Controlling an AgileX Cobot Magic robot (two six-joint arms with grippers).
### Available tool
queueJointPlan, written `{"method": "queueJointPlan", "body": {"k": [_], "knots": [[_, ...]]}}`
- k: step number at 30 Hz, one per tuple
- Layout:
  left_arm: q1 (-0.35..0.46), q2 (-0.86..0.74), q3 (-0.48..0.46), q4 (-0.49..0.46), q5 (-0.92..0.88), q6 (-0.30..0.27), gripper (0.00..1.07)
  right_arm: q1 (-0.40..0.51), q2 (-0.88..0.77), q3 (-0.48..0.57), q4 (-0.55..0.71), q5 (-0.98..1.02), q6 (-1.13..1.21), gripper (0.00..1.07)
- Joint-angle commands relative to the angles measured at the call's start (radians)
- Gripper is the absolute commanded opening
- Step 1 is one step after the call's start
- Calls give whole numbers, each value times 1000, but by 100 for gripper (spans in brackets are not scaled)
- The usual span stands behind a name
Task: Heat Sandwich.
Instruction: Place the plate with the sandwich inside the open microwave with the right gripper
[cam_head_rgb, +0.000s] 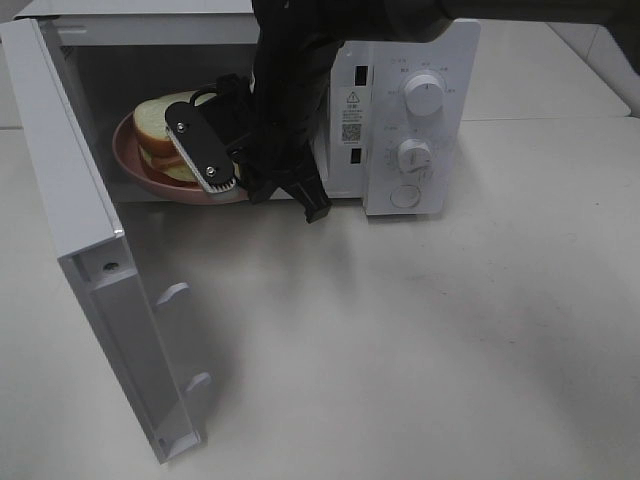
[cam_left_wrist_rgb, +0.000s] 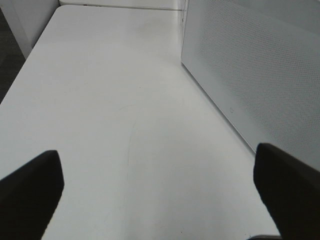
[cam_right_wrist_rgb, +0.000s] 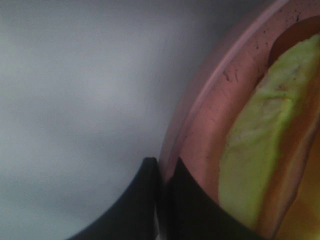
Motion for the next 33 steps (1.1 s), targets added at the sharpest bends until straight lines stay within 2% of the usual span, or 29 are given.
{"method": "queueJointPlan", "body": {"k": [1,18,25,33], "knots": [[2,-7,2,0,-8,-4,98,5,17,-40,-23,0,39,2],[2,-7,2,0,-8,-4,98,3,142,-257,-67,39,139,3],[2,-7,2,0,-8,-4,98,-8,166,-284,-72,37,140,3],[2,-7,2,0,-8,-4,98,-10,221,-368,-69,50,167,3]]}}
